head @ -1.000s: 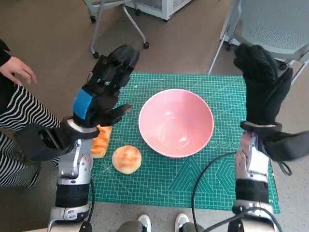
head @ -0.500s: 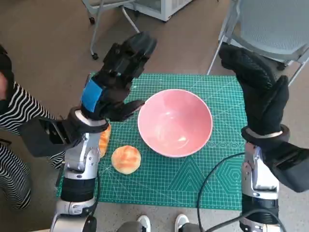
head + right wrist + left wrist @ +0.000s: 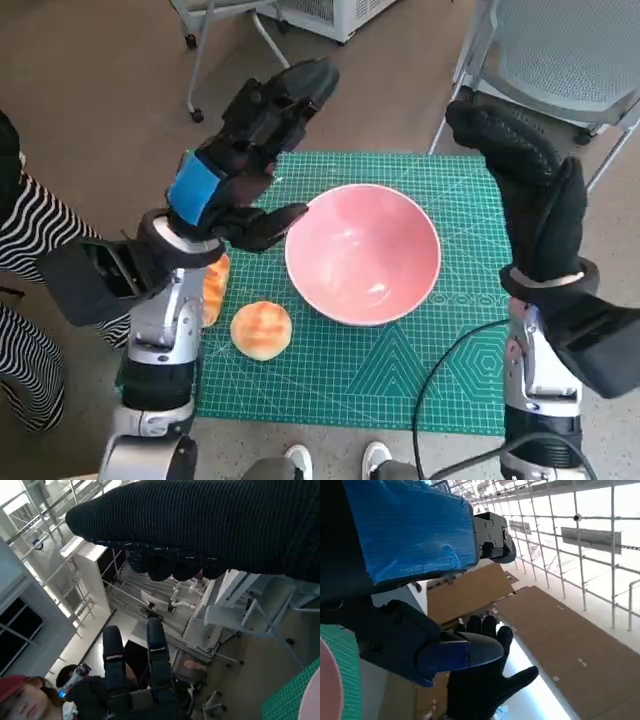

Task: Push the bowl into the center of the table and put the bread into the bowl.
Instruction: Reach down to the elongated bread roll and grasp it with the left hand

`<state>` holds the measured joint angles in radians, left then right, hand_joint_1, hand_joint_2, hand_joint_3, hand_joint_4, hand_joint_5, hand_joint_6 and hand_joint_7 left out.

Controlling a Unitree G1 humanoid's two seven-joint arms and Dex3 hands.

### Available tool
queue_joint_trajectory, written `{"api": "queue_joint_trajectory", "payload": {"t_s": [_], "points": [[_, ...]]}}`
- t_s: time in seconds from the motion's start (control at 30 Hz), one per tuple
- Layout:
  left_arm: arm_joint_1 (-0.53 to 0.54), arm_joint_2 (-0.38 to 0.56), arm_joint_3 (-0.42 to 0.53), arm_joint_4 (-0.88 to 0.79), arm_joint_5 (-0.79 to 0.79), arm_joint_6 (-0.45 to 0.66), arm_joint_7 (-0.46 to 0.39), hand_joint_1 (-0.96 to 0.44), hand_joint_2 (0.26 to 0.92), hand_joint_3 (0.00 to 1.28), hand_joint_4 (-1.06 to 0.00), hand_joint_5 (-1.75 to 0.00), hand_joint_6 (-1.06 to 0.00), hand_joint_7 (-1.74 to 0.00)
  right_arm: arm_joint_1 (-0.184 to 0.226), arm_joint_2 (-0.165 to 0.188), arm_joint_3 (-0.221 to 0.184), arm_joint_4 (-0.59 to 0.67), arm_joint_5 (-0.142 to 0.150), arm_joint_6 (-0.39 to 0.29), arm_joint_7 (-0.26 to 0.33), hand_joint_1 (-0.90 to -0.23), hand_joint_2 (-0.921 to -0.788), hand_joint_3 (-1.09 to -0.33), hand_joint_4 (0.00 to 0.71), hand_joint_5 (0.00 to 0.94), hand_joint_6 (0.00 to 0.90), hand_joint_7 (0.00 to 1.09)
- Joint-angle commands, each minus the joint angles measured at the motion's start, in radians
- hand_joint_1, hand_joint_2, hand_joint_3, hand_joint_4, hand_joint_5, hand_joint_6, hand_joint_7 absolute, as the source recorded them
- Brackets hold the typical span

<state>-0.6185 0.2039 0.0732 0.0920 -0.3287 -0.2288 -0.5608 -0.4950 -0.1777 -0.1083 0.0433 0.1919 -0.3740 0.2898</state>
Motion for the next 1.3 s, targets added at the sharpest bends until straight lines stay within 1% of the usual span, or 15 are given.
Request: {"api": "queue_joint_trajectory", "payload": {"t_s": [0.03,0.07,0.13,0.2,0.27,0.33,0.4,0.43,0.53,0.6,0.63,0.77,0.87,1.07,1.3], "points": [[-0.031,0.112,0.04,0.018,0.049,-0.068,-0.042,-0.55,0.689,0.66,0.0,-0.24,0.0,-0.56,0.006,0.008,0.007,0.013,-0.005,0.019,-0.011,-0.729,-0.921,-0.62,0.215,0.022,0.063,0.56],[-0.043,0.157,0.047,0.04,0.087,-0.105,-0.052,-0.55,0.685,0.65,0.0,-0.26,0.0,-0.57,0.006,0.009,0.006,0.015,-0.002,0.02,-0.012,-0.729,-0.921,-0.619,0.215,0.022,0.062,0.56],[-0.057,0.204,0.054,0.07,0.124,-0.15,-0.064,-0.53,0.677,0.61,0.0,-0.3,0.0,-0.6,0.006,0.011,0.006,0.017,0.0,0.022,-0.013,-0.731,-0.921,-0.618,0.216,0.021,0.062,0.57],[-0.078,0.288,0.059,0.104,0.178,-0.193,-0.087,-0.52,0.677,0.58,0.0,-0.33,0.0,-0.62,0.01,0.012,0.004,0.017,0.007,0.024,-0.012,-0.733,-0.921,-0.617,0.216,0.021,0.061,0.57],[-0.101,0.368,0.061,0.145,0.212,-0.221,-0.121,-0.48,0.704,0.45,-0.02,-0.38,0.0,-0.69,0.013,0.013,0.002,0.019,0.014,0.025,-0.01,-0.736,-0.921,-0.615,0.218,0.021,0.062,0.57],[-0.123,0.426,0.059,0.193,0.232,-0.248,-0.152,-0.44,0.715,0.36,-0.05,-0.37,0.0,-0.74,0.015,0.014,0.0,0.022,0.019,0.024,-0.008,-0.737,-0.921,-0.614,0.219,0.02,0.062,0.57],[-0.138,0.457,0.054,0.232,0.243,-0.274,-0.169,-0.39,0.737,0.23,-0.12,-0.31,-0.05,-0.72,0.016,0.015,0.0,0.022,0.021,0.024,-0.008,-0.738,-0.921,-0.612,0.22,0.02,0.063,0.57],[-0.151,0.483,0.048,0.263,0.255,-0.291,-0.184,-0.39,0.743,0.21,-0.13,-0.29,-0.06,-0.72,0.016,0.015,-0.001,0.025,0.024,0.023,-0.006,-0.738,-0.921,-0.612,0.22,0.02,0.063,0.57],[-0.182,0.542,0.027,0.337,0.287,-0.331,-0.22,-0.3,0.758,0.09,-0.24,-0.17,-0.17,-0.6,0.014,0.016,-0.004,0.035,0.03,0.017,-0.002,-0.738,-0.921,-0.611,0.222,0.02,0.064,0.57],[-0.201,0.575,0.01,0.389,0.316,-0.376,-0.236,-0.24,0.762,0.05,-0.29,-0.12,-0.22,-0.53,0.013,0.017,-0.004,0.038,0.031,0.015,-0.002,-0.737,-0.921,-0.611,0.223,0.02,0.064,0.57],[-0.212,0.597,-0.003,0.421,0.35,-0.424,-0.233,-0.2,0.76,0.04,-0.31,-0.09,-0.26,-0.48,0.013,0.019,-0.004,0.039,0.032,0.015,-0.002,-0.736,-0.921,-0.611,0.224,0.02,0.064,0.57],[-0.247,0.667,-0.049,0.534,0.5,-0.627,-0.171,-0.07,0.736,0.01,-0.42,-0.02,-0.47,-0.21,0.01,0.024,-0.006,0.048,0.035,0.014,-0.002,-0.729,-0.921,-0.61,0.228,0.02,0.066,0.57],[-0.265,0.701,-0.08,0.601,0.612,-0.763,-0.102,-0.04,0.725,0.0,-0.46,-0.01,-0.55,-0.11,0.01,0.029,-0.005,0.054,0.037,0.012,-0.002,-0.724,-0.921,-0.611,0.228,0.02,0.066,0.57],[-0.29,0.734,-0.14,0.709,0.781,-0.936,0.017,-0.11,0.713,0.0,-0.48,0.0,-0.6,-0.04,0.008,0.034,-0.001,0.056,0.039,0.017,-0.003,-0.72,-0.921,-0.613,0.227,0.017,0.065,0.57],[-0.306,0.743,-0.217,0.816,0.896,-1.04,0.12,-0.22,0.71,0.0,-0.47,0.0,-0.58,-0.01,0.002,0.032,0.003,0.062,0.044,0.016,0.001,-0.71,-0.921,-0.625,0.221,0.011,0.063,0.57]]}}
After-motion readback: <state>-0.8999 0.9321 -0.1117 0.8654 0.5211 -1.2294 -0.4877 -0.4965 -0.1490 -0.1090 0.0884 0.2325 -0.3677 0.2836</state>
